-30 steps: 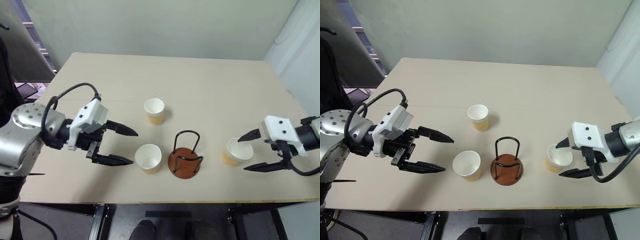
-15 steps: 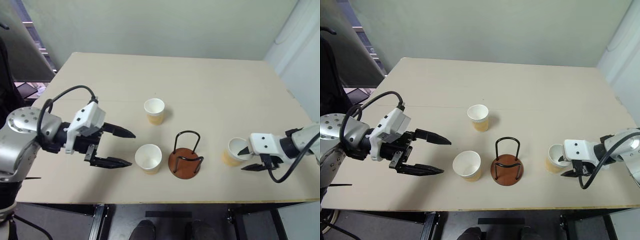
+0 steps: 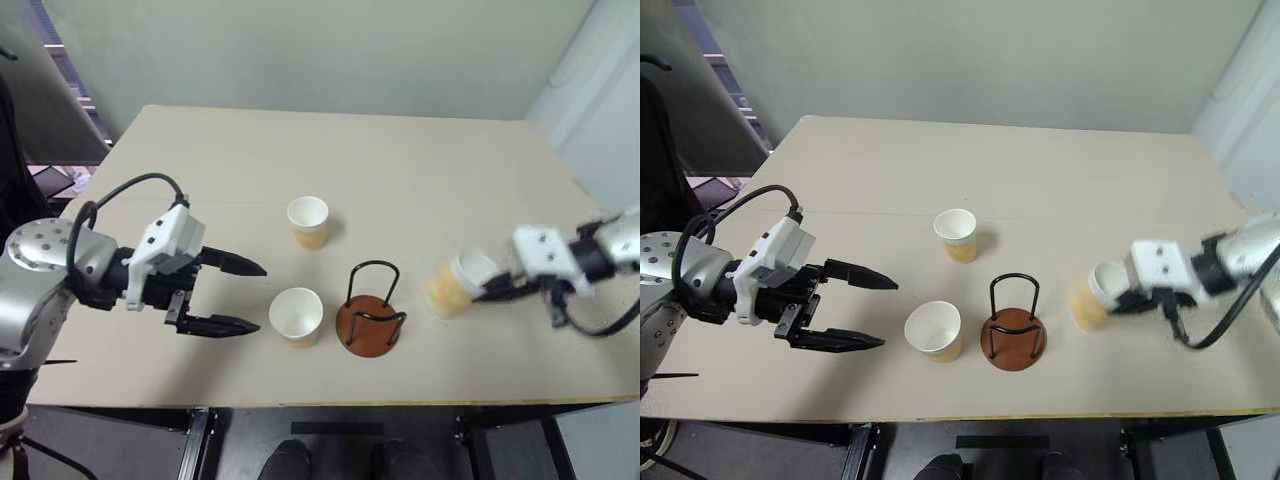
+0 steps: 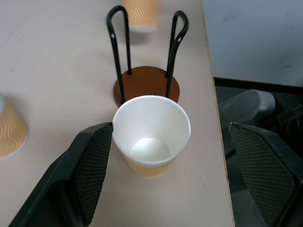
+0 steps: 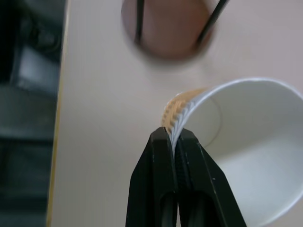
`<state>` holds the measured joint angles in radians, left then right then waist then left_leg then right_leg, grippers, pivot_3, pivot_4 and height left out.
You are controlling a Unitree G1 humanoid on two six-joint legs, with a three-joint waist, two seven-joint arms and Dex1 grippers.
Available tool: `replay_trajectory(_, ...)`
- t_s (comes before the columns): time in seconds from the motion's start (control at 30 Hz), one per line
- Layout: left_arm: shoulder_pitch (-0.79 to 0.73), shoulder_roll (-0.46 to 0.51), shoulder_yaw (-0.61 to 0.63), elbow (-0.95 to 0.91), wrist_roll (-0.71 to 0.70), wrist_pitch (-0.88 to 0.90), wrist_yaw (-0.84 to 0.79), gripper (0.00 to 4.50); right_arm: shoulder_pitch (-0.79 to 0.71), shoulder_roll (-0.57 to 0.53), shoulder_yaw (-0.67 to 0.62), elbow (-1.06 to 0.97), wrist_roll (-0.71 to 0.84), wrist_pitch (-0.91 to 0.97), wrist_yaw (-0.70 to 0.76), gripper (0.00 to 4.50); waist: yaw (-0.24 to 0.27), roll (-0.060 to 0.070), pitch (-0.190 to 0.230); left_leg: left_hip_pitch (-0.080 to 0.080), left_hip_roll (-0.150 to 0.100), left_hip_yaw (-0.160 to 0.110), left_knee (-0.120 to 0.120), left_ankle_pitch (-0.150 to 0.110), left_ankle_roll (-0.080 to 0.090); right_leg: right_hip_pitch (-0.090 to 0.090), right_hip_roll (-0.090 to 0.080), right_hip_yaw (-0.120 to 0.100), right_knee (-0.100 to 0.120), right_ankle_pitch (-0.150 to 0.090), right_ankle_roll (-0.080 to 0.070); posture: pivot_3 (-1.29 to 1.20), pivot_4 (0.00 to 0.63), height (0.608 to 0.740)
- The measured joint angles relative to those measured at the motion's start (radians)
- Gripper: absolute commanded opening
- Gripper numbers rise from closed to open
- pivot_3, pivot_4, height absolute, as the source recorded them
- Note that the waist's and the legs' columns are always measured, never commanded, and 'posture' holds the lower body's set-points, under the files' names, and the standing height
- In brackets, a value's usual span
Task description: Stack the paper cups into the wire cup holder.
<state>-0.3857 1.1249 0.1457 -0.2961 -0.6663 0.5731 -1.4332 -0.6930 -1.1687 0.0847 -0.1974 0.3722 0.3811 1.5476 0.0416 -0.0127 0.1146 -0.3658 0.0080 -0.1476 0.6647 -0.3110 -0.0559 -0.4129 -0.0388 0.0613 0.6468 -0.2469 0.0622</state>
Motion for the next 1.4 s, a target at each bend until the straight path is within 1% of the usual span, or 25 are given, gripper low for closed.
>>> replay_trajectory(0.07,-0.003,0.0,-0.001,0.005,0.003,-0.009,0.0,4.22,-0.164,0.031,-0.023,0.001,0.058,0.029,0.024,0.04,-0.004,0.0,0.0,0.0,0.001,0.0,-0.001,0.0,0.0,0.001,0.002,-0.001,0.0,0.0,0.0,0.0,0.15,0.74)
replay_trajectory(0.13,-0.004,-0.001,-0.003,0.017,0.014,-0.014,0.0,4.22,-0.263,0.086,-0.017,0.0,0.084,0.042,0.043,0.04,-0.005,-0.002,-0.001,0.001,0.003,-0.002,0.0,0.0,-0.001,0.001,0.003,-0.002,0.0,-0.001,-0.002,0.0,0.15,0.74)
replay_trajectory(0.2,-0.017,-0.003,-0.019,0.026,0.037,-0.027,0.002,4.22,-0.323,0.15,0.037,-0.011,0.109,0.041,0.054,0.04,-0.007,-0.002,-0.001,0.001,0.003,-0.005,0.0,0.0,-0.001,0.0,0.004,-0.002,0.0,-0.001,-0.002,0.0,0.15,0.74)
replay_trajectory(0.27,-0.025,-0.006,-0.036,0.027,0.048,-0.036,0.003,4.22,-0.328,0.185,0.108,-0.023,0.124,0.039,0.06,0.04,-0.004,-0.001,-0.001,-0.001,0.003,-0.007,0.0,0.0,-0.001,0.0,0.004,-0.002,-0.001,-0.001,-0.002,0.0,0.15,0.74)
replay_trajectory(0.33,-0.026,-0.009,-0.046,0.027,0.058,-0.037,0.004,4.22,-0.327,0.192,0.163,-0.033,0.13,0.03,0.062,0.04,0.001,-0.001,-0.001,-0.002,0.002,-0.008,0.001,0.0,-0.001,0.0,0.003,-0.002,-0.001,-0.001,-0.002,0.0,0.15,0.74)
replay_trajectory(0.67,-0.016,-0.008,-0.04,0.009,0.056,-0.018,0.022,4.22,-0.299,0.164,0.261,-0.045,0.111,-0.053,0.063,0.04,0.002,-0.001,-0.001,-0.001,0.002,-0.007,0.0,0.0,-0.001,0.001,0.002,-0.002,-0.001,-0.001,-0.002,0.0,0.15,0.74)
replay_trajectory(0.77,-0.016,-0.007,-0.04,-0.001,0.052,-0.012,0.022,4.22,-0.29,0.162,0.279,-0.045,0.082,-0.079,0.064,0.65,0.001,-0.001,-0.001,-0.001,0.002,-0.006,0.0,0.0,-0.001,0.001,0.002,-0.002,0.0,-0.001,-0.002,0.0,0.15,0.74)
replay_trajectory(0.87,-0.029,-0.006,-0.043,-0.001,0.053,-0.01,0.021,4.22,-0.272,0.161,0.288,-0.046,0.061,-0.091,0.064,1.64,0.002,-0.001,-0.001,-0.001,0.002,-0.007,0.001,0.0,-0.001,0.001,0.002,-0.002,0.0,-0.001,-0.003,0.0,0.15,0.74)
replay_trajectory(0.93,-0.064,-0.007,-0.057,0.006,0.063,-0.012,0.018,4.22,-0.267,0.16,0.288,-0.048,0.055,-0.091,0.064,2.35,0.003,-0.001,-0.001,-0.001,0.002,-0.007,0.001,0.0,-0.001,0.001,0.002,-0.002,0.0,-0.001,-0.003,0.0,0.15,0.74)
replay_trajectory(1.03,-0.148,-0.021,-0.104,0.05,0.098,-0.035,0.013,4.22,-0.251,0.156,0.283,-0.058,0.048,-0.076,0.063,3.46,0.005,-0.001,-0.001,-0.001,0.002,-0.007,0.001,0.0,-0.001,0.001,0.002,-0.002,0.0,0.0,-0.003,0.0,0.15,0.74)
replay_trajectory(1.1,-0.21,-0.052,-0.154,0.091,0.13,-0.058,0.004,4.22,-0.229,0.142,0.266,-0.071,0.047,-0.046,0.057,4.11,0.008,-0.001,-0.001,-0.001,0.002,-0.007,0.001,0.0,-0.001,0.001,0.001,-0.002,0.0,0.0,-0.003,0.0,0.15,0.74)
replay_trajectory(1.13,-0.247,-0.075,-0.188,0.117,0.15,-0.07,-0.006,4.22,-0.207,0.131,0.238,-0.078,0.05,-0.025,0.045,4.47,0.012,-0.001,-0.001,-0.002,0.001,-0.007,0.001,0.0,-0.001,0.001,0.0,-0.002,-0.001,0.0,-0.003,0.0,0.15,0.74)
replay_trajectory(1.27,-0.346,-0.139,-0.289,0.196,0.213,-0.122,-0.06,4.22,-0.14,0.096,0.098,-0.083,0.099,0.07,-0.022,4.47,0.015,-0.001,-0.001,-0.003,0.001,-0.006,0.001,0.0,-0.001,0.001,-0.001,-0.002,-0.001,0.001,-0.001,0.0,0.15,0.74)
replay_trajectory(1.4,-0.453,-0.202,-0.394,0.307,0.3,-0.215,-0.134,4.22,-0.046,0.059,-0.092,-0.117,0.214,0.194,-0.093,4.47,0.019,-0.001,-0.001,-0.004,0.001,-0.005,0.001,0.0,-0.001,0.001,-0.001,-0.002,-0.001,0.001,0.0,0.0,0.15,0.74)
